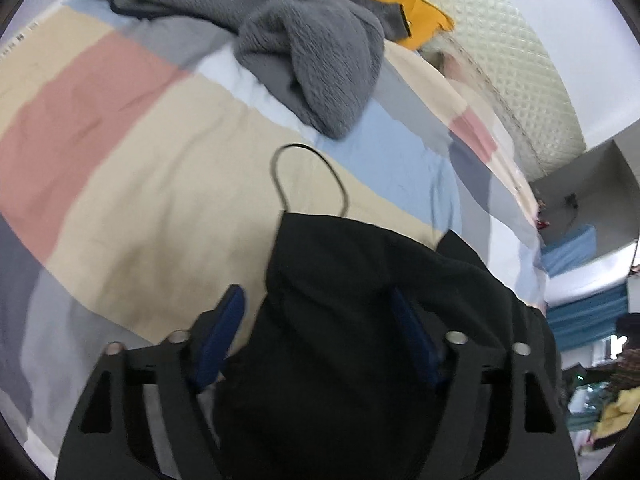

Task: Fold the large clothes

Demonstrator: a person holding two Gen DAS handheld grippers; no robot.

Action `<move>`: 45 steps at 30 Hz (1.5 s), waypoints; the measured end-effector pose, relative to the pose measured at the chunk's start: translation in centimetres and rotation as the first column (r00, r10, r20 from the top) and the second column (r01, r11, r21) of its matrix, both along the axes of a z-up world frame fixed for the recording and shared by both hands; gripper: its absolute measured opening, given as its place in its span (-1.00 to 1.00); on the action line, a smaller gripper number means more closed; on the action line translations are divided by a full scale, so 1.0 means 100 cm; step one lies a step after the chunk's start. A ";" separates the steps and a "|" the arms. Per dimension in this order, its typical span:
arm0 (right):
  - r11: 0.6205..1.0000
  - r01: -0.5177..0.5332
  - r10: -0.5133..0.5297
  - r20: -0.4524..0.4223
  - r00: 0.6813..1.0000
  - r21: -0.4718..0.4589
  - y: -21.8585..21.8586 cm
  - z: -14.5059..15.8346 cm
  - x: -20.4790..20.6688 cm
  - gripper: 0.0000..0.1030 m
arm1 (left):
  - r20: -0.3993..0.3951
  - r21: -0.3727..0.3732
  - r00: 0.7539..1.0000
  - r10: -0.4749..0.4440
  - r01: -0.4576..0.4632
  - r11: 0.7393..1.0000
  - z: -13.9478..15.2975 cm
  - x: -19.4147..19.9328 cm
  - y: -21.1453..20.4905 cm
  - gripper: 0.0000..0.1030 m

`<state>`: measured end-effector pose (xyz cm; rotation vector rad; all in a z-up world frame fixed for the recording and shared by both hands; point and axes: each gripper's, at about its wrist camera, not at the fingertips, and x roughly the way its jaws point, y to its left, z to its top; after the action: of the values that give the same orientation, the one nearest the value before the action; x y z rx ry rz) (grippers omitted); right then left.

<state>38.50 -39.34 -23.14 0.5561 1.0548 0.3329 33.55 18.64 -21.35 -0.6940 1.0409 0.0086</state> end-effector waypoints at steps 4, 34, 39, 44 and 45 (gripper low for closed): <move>0.998 -0.005 0.006 -0.005 1.000 0.057 0.002 -0.006 0.005 0.53 | 0.032 -0.002 0.998 -0.047 0.048 0.999 0.006 -0.002 -0.011 -0.35; 0.993 0.099 -0.085 0.187 0.979 -0.069 0.000 0.040 0.007 -0.39 | 0.222 0.166 0.975 0.014 -0.052 0.985 0.049 0.003 -0.024 -0.38; 0.989 0.146 -0.132 0.249 0.959 -0.036 -0.008 0.071 -0.024 0.27 | 0.224 0.164 0.974 0.027 -0.064 0.984 0.065 -0.017 -0.027 0.16; 0.985 0.155 -0.121 0.346 0.930 -0.072 -0.008 0.129 -0.061 0.27 | 0.276 0.278 0.961 -0.006 -0.073 0.958 0.108 -0.053 -0.046 0.29; 0.985 0.155 -0.115 0.371 0.922 -0.081 -0.008 0.143 -0.069 0.27 | 0.287 0.306 0.958 -0.020 -0.072 0.949 0.117 -0.060 -0.050 0.30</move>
<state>31.58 -40.09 -8.81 0.4448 0.6658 0.2432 27.51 13.66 -9.65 -0.4031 0.7280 0.0930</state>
